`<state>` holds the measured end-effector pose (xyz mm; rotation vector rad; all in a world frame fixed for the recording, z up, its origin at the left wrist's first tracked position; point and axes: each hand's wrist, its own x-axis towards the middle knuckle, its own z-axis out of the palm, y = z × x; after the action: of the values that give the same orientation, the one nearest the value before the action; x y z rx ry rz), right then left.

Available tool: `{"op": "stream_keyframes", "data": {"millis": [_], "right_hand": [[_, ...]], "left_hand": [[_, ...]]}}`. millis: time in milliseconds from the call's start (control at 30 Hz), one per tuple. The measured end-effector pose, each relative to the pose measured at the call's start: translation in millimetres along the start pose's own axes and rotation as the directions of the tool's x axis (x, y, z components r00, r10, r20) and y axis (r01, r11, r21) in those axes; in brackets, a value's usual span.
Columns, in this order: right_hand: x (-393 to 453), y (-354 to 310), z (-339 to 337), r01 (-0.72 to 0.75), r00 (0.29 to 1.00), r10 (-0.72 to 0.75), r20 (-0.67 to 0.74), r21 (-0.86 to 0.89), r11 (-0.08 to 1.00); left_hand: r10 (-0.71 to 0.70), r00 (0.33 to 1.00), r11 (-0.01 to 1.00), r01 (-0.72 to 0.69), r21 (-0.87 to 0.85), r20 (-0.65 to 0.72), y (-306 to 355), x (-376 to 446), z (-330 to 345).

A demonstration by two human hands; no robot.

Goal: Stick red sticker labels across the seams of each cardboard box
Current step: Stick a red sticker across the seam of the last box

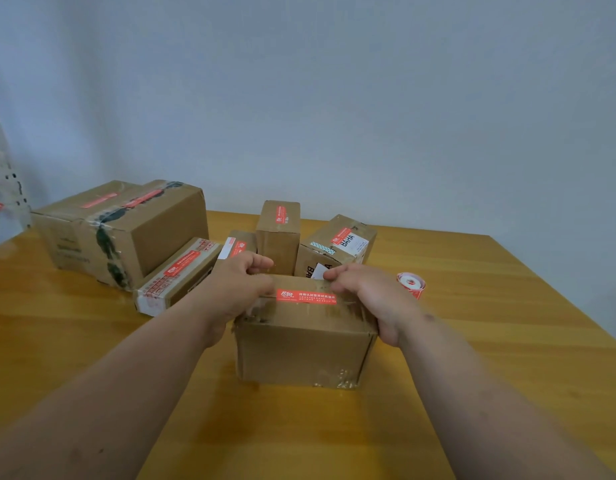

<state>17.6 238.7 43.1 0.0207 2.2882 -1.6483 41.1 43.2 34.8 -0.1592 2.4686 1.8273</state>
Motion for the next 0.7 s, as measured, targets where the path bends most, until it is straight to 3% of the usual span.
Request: {"op": "stream_keyframes", "data": {"millis": [100,333,500,700], "right_hand": [[3,2,6,0.061,0.993,-0.076,-0.085,-0.173,0.983],[-2,0,4,0.043,0.996,-0.056,-0.064,-0.190,0.981],[1,-4,13,0.040,0.993,-0.093,-0.077,-0.515,0.856],[-3,-6,8,0.020,0.999,-0.033,-0.038,-0.306,0.952]], "left_hand": [[0.031,0.999,0.995,-0.027,0.100,-0.037,0,1,6],[0.054,0.994,0.983,-0.037,0.179,-0.092,0,0,11],[0.072,0.988,0.954,-0.030,0.297,-0.134,-4,1,14],[0.085,0.991,0.949,-0.048,0.310,-0.106,-7,1,12]]}}
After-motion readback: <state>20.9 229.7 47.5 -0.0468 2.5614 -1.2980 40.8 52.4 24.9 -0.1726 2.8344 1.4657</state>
